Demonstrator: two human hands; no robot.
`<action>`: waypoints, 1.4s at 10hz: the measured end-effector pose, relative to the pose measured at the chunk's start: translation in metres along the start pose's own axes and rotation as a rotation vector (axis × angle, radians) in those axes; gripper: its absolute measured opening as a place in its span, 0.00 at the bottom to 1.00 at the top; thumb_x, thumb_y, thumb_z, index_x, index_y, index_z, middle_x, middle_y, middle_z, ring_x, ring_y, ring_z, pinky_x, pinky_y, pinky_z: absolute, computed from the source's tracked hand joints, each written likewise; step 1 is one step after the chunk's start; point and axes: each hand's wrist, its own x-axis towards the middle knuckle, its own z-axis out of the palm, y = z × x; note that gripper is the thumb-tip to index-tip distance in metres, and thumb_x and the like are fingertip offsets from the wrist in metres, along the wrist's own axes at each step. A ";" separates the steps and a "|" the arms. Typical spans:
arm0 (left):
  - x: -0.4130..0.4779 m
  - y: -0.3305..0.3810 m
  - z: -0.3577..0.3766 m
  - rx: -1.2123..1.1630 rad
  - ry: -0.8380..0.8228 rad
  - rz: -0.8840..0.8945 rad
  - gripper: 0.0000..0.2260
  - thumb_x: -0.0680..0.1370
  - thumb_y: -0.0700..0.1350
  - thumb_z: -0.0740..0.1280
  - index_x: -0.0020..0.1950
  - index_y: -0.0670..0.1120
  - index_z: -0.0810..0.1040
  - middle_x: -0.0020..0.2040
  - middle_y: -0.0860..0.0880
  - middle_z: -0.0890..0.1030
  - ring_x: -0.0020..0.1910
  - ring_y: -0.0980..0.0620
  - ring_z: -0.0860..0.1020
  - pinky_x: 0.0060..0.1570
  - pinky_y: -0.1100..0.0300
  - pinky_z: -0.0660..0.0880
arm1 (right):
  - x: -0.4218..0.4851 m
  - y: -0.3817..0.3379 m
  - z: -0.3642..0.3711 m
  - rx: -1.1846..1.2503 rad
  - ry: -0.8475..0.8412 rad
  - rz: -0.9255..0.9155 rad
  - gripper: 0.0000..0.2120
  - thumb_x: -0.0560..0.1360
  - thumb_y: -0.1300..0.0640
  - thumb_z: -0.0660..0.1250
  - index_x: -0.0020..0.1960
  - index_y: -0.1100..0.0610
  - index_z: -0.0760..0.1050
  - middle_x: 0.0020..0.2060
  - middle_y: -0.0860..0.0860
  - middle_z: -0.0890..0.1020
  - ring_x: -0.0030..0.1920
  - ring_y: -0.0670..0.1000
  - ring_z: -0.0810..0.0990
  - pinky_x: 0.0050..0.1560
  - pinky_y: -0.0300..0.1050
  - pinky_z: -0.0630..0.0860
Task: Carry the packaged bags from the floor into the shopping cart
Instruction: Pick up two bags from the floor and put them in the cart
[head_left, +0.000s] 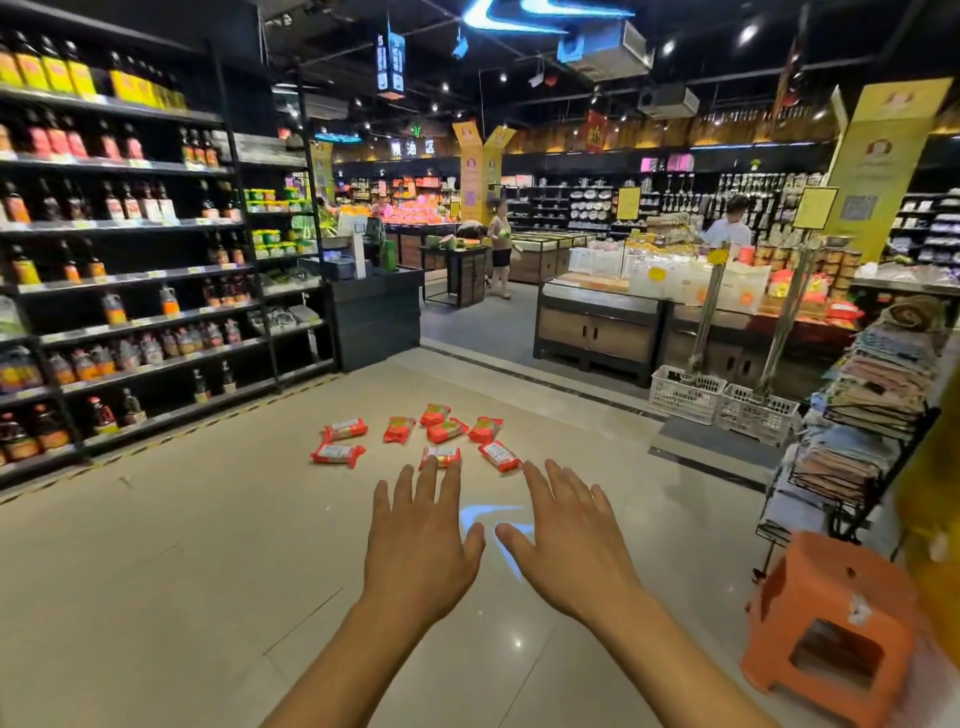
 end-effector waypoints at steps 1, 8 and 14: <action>0.027 -0.002 0.007 -0.005 -0.003 -0.002 0.34 0.83 0.65 0.49 0.84 0.53 0.40 0.85 0.47 0.45 0.83 0.42 0.47 0.80 0.42 0.45 | 0.030 0.006 0.007 0.003 -0.008 -0.011 0.36 0.83 0.35 0.51 0.84 0.49 0.44 0.83 0.52 0.46 0.83 0.54 0.44 0.81 0.56 0.43; 0.313 0.031 0.062 0.126 0.013 -0.109 0.34 0.83 0.65 0.52 0.84 0.53 0.45 0.85 0.48 0.50 0.83 0.43 0.49 0.80 0.41 0.48 | 0.344 0.105 0.042 0.108 0.029 -0.141 0.36 0.82 0.34 0.53 0.83 0.49 0.49 0.83 0.52 0.51 0.82 0.55 0.49 0.80 0.57 0.47; 0.528 -0.030 0.148 0.054 0.019 -0.111 0.33 0.83 0.64 0.52 0.84 0.51 0.48 0.84 0.47 0.51 0.83 0.42 0.50 0.79 0.43 0.48 | 0.568 0.113 0.098 0.035 -0.045 -0.175 0.33 0.82 0.36 0.54 0.82 0.48 0.51 0.82 0.51 0.54 0.81 0.55 0.52 0.80 0.57 0.50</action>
